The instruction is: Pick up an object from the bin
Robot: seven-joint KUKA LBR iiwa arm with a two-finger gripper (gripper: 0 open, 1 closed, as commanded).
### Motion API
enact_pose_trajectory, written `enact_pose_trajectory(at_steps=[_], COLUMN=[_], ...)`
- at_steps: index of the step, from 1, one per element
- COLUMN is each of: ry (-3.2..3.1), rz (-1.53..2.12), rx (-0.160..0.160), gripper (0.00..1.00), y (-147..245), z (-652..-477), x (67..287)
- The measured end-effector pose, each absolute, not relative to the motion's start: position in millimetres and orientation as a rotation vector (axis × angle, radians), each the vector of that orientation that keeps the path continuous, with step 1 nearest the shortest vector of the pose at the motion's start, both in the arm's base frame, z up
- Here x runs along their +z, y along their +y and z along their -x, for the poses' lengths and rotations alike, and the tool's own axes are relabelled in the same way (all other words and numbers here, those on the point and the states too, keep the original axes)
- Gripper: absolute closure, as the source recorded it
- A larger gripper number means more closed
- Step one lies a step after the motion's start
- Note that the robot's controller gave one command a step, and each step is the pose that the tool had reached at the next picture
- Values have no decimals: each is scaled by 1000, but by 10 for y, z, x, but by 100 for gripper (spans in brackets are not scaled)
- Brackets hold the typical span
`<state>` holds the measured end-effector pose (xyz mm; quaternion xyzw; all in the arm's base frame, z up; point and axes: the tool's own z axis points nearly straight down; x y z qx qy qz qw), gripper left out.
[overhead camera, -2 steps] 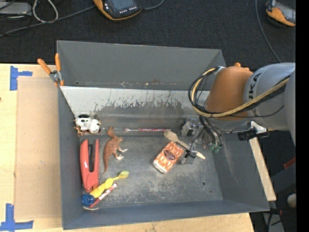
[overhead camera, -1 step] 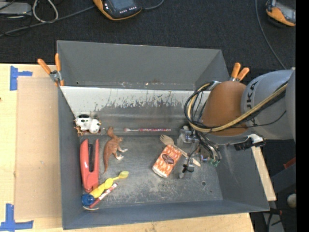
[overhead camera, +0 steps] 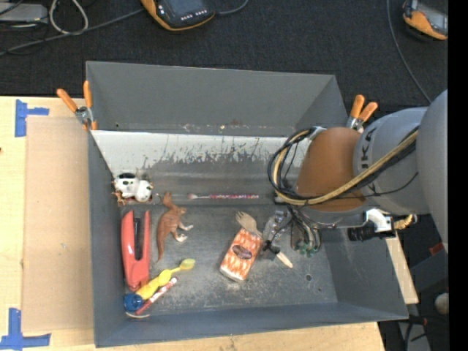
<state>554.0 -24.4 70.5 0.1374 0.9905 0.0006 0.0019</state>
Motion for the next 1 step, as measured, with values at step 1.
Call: enact_pose_trajectory(at_steps=[1], ry=[3108], rz=[-430], rx=[2], gripper=[100], y=[-244], z=[-5540], x=[705])
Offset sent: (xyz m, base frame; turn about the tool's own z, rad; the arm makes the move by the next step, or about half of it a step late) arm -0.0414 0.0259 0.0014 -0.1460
